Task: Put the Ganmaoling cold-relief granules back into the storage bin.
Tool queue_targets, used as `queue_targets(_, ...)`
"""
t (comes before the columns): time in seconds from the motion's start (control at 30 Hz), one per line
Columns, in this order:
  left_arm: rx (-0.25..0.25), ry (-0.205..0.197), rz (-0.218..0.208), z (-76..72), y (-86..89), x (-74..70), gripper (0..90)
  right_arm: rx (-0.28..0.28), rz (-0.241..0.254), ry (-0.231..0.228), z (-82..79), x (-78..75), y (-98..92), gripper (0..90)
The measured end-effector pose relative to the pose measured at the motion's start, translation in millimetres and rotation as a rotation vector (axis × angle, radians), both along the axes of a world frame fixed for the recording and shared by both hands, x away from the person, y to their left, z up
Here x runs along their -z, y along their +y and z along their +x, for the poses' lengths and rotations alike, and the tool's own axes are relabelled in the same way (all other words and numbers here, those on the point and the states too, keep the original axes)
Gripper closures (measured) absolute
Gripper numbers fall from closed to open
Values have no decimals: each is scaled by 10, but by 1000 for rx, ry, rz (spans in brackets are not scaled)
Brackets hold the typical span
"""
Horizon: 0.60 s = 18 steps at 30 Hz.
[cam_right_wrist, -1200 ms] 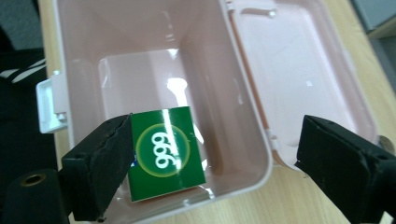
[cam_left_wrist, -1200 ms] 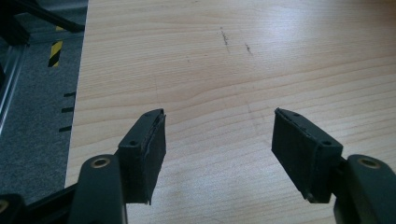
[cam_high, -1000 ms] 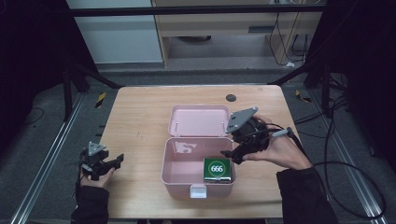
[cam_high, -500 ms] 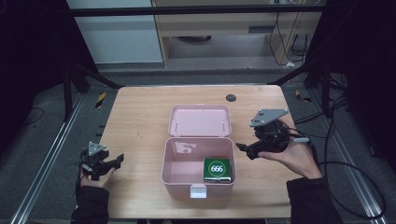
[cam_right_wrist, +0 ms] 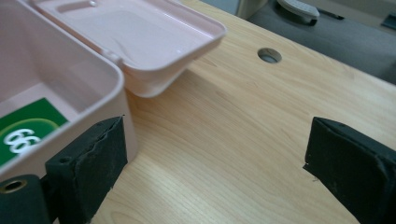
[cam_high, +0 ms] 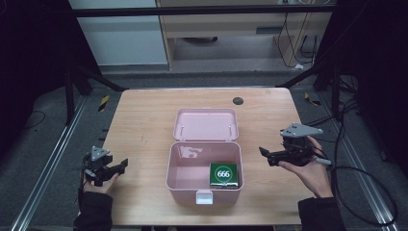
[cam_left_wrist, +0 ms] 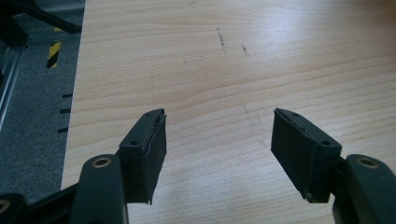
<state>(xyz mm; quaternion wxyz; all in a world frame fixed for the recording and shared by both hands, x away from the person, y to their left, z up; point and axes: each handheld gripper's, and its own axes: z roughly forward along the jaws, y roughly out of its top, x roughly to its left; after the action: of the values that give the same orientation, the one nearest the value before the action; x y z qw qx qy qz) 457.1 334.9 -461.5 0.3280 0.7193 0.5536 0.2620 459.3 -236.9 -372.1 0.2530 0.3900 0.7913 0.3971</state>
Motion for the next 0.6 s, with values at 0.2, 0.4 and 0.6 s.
queue_targets(0.2, 1, 0, 1, 0, -3, 0, 353, 108, 17, 8, 29, 410, -179, 57)
queue_targets(0.4, 3, 0, 1, 1, -4, 5, 353, 173, 16, 18, 62, 612, -285, 53)
queue_targets(0.6, 3, 3, 1, 2, 4, 15, 354, 222, -19, 50, 82, 844, -369, 38)
